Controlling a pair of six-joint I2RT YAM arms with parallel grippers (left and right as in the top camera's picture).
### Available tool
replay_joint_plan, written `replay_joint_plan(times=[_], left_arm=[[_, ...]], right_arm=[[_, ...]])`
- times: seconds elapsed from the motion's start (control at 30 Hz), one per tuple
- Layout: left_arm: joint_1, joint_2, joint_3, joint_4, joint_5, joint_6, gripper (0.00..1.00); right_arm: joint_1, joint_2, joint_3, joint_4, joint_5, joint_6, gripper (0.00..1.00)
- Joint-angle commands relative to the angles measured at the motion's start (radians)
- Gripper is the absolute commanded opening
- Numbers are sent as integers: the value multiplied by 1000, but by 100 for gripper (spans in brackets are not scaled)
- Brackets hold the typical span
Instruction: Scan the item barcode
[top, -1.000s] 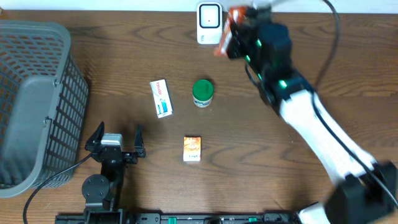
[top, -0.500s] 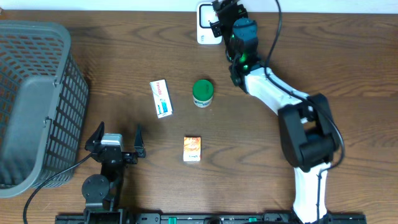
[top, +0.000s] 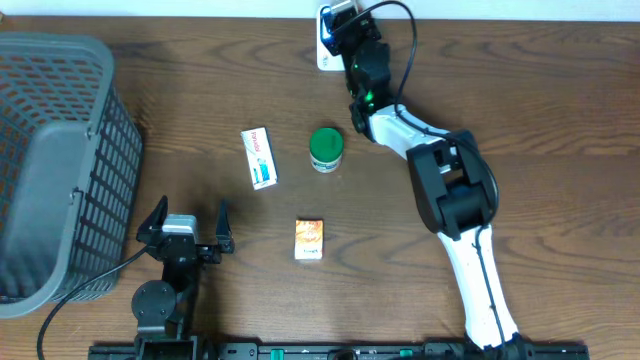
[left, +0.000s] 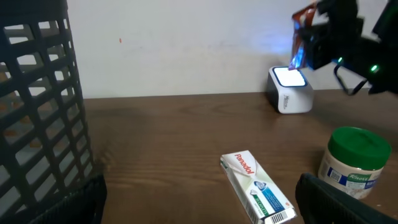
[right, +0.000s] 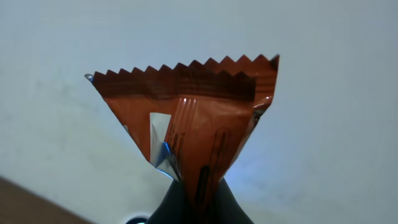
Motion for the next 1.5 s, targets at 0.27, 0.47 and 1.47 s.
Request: replay_joint_plan(times=[0.27, 0.47, 1.47], left_arm=[[-1, -6, -1, 3, -9, -5, 96], [-1, -6, -1, 3, -9, -5, 96], [-1, -6, -1, 3, -8, -5, 96]], right_arm=[[23, 39, 37, -87, 14, -12, 1], [29, 11, 37, -85, 71, -54, 1], [-514, -688, 18, -1848, 489, 382, 1]])
